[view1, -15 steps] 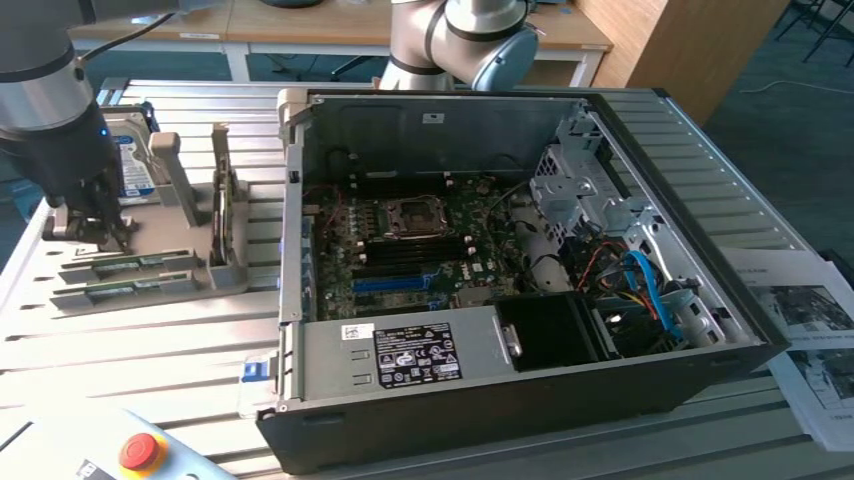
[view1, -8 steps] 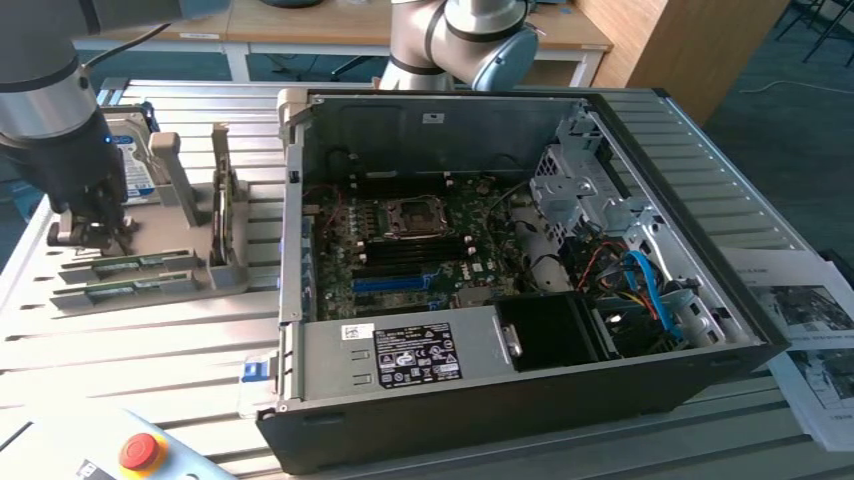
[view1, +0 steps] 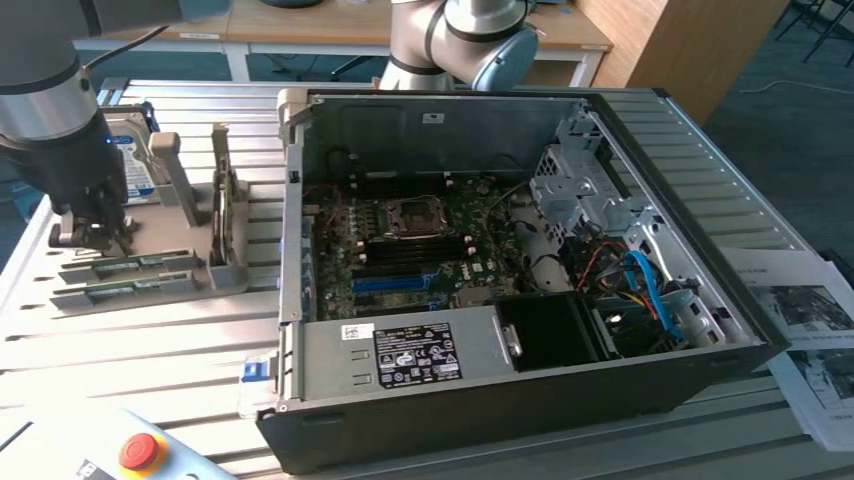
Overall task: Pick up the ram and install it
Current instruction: 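Pick up the ram and move it above insertion slot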
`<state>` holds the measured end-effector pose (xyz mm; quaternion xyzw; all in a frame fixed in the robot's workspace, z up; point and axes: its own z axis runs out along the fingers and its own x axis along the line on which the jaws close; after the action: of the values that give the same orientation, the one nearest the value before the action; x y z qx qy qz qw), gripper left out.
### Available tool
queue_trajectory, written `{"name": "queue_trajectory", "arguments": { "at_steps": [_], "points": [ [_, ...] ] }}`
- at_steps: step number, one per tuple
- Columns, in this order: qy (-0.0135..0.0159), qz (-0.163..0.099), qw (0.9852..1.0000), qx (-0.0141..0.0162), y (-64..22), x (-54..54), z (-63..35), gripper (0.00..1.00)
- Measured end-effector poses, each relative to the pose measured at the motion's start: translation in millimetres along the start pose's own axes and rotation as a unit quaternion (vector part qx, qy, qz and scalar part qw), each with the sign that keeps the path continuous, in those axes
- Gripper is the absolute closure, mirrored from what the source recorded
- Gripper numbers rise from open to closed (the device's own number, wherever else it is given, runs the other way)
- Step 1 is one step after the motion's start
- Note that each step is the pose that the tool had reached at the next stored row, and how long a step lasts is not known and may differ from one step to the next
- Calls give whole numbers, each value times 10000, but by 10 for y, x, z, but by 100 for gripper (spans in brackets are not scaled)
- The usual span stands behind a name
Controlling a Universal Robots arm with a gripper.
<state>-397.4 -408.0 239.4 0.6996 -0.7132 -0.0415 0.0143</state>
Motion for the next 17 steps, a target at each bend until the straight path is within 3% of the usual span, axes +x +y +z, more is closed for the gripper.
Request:
{"name": "queue_trajectory", "arguments": {
  "at_steps": [10, 17],
  "points": [
    [41, -526, 9986, -20, 0, 0, 4, 76],
    [43, -540, 9985, -20, 0, 29, 5, 76]
  ]
}}
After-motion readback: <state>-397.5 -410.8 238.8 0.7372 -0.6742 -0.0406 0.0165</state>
